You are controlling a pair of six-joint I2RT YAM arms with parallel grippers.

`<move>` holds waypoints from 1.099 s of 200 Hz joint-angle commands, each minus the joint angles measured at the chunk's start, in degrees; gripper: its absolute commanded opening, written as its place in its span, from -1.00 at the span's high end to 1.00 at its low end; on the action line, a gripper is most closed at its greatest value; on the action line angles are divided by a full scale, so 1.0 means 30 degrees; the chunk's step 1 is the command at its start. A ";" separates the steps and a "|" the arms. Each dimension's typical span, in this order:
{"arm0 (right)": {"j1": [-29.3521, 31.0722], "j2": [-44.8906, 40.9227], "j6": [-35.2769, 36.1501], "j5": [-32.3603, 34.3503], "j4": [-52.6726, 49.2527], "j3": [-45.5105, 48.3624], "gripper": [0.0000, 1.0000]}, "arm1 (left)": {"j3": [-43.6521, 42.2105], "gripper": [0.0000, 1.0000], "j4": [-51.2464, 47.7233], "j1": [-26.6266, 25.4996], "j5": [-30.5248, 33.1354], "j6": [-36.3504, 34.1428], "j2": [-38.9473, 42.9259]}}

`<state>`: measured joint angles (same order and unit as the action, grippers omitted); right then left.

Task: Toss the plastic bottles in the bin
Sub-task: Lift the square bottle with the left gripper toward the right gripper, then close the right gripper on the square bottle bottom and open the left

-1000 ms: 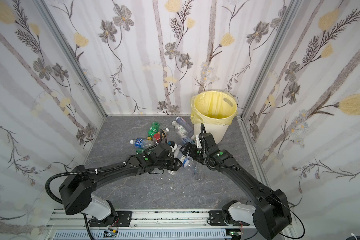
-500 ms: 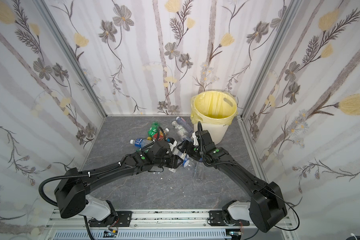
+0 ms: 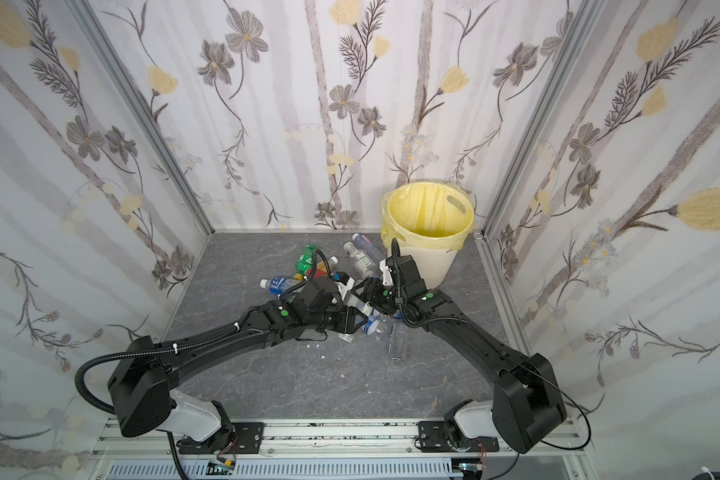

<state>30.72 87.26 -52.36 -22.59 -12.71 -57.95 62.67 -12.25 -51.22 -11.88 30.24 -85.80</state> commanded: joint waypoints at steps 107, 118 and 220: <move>-0.0051 0.1009 0.0725 0.0716 -0.0717 -0.1611 0.02 | -0.0823 -0.53 0.0202 0.0418 0.0516 -0.0203 0.1331; -0.0099 0.1095 0.0997 0.0889 -0.1063 -0.2003 0.03 | -0.0852 -0.59 0.0109 0.0425 0.0576 -0.0182 0.1515; -0.1552 0.2060 0.2699 0.1463 -0.3578 -0.6565 0.05 | 0.1486 -1.00 -0.1516 0.0462 0.1777 -0.1036 0.2588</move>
<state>27.51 92.90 -46.33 -19.25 -21.87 -74.02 64.36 -15.05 -50.02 -8.51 28.75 -78.26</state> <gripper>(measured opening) 0.550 0.998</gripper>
